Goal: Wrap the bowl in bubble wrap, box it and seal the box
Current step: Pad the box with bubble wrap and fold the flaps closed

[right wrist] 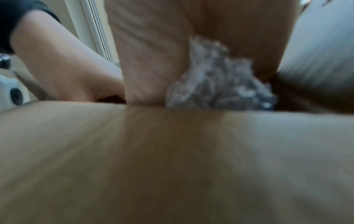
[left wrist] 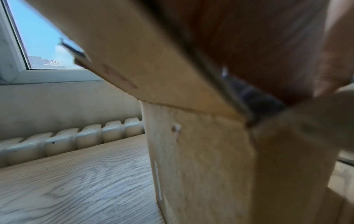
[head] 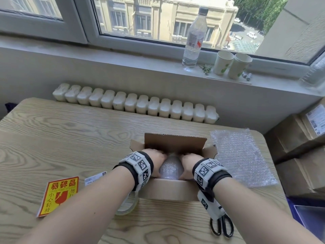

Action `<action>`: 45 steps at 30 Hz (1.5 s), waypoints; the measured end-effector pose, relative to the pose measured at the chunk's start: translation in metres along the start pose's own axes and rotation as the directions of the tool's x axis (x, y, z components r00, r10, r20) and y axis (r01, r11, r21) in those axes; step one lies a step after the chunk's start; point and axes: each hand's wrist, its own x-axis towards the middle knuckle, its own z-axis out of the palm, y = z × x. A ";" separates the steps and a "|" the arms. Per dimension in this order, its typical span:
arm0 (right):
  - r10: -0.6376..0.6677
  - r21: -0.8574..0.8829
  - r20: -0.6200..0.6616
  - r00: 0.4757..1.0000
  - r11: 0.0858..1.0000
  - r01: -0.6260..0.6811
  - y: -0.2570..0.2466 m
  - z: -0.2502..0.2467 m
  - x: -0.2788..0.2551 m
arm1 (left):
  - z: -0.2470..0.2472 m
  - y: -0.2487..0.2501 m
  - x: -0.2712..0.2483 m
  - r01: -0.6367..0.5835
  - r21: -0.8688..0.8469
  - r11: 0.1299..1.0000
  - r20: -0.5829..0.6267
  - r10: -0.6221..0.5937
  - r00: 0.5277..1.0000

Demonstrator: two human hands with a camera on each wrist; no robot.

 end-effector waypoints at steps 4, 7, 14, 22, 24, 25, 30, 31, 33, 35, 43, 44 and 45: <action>0.005 0.043 -0.044 0.999 0.999 -0.003 0.000 0.005 0.001 | 0.000 0.002 0.000 0.003 0.003 1.000 -0.018 -0.003 1.000; 0.001 0.059 -0.083 0.997 0.998 0.004 -0.001 0.006 -0.003 | -0.002 0.004 -0.004 0.006 -0.014 1.000 -0.022 -0.007 1.000; -0.045 0.017 -0.164 0.985 0.999 0.049 0.006 -0.016 -0.030 | -0.032 -0.014 -0.029 0.001 -0.007 1.000 -0.236 -0.003 0.972; -0.028 -0.113 -0.134 0.991 0.993 0.013 0.020 -0.046 -0.058 | -0.037 -0.010 -0.050 0.106 0.118 0.987 -0.097 -0.095 0.991; -0.034 -0.207 -0.142 0.989 0.978 0.004 0.017 -0.036 -0.060 | -0.028 -0.006 -0.053 0.094 0.222 0.970 -0.091 -0.075 0.993; -0.046 -0.272 -0.148 0.988 0.962 0.004 0.016 -0.030 -0.061 | -0.023 -0.005 -0.053 0.088 0.272 0.958 -0.100 -0.063 0.993; -0.111 -0.487 -0.154 0.982 0.873 0.023 0.016 -0.007 -0.060 | -0.006 -0.003 -0.043 0.104 0.373 0.922 -0.142 -0.054 0.988; -0.118 -0.494 -0.172 0.978 0.869 0.018 0.017 -0.004 -0.059 | -0.005 -0.003 -0.039 0.111 0.376 0.920 -0.133 -0.066 0.989; -0.122 -0.484 -0.193 0.974 0.875 0.014 0.017 -0.001 -0.057 | -0.004 -0.001 -0.032 0.138 0.346 0.928 -0.112 -0.105 0.988; -0.116 -0.483 -0.191 0.975 0.875 0.009 0.016 0.002 -0.054 | -0.002 -0.002 -0.029 0.145 0.319 0.936 -0.106 -0.117 0.987; -0.113 -0.458 -0.202 0.973 0.889 0.008 0.016 0.007 -0.042 | 0.007 -0.009 -0.019 0.141 0.333 0.932 -0.142 -0.098 0.985; -0.114 -0.454 -0.201 0.973 0.891 0.011 0.016 0.007 -0.042 | 0.008 -0.009 -0.018 0.141 0.318 0.938 -0.155 -0.096 0.983; -0.117 -0.450 -0.204 0.972 0.893 0.013 0.017 0.007 -0.041 | 0.009 -0.010 -0.017 0.143 0.306 0.941 -0.168 -0.094 0.981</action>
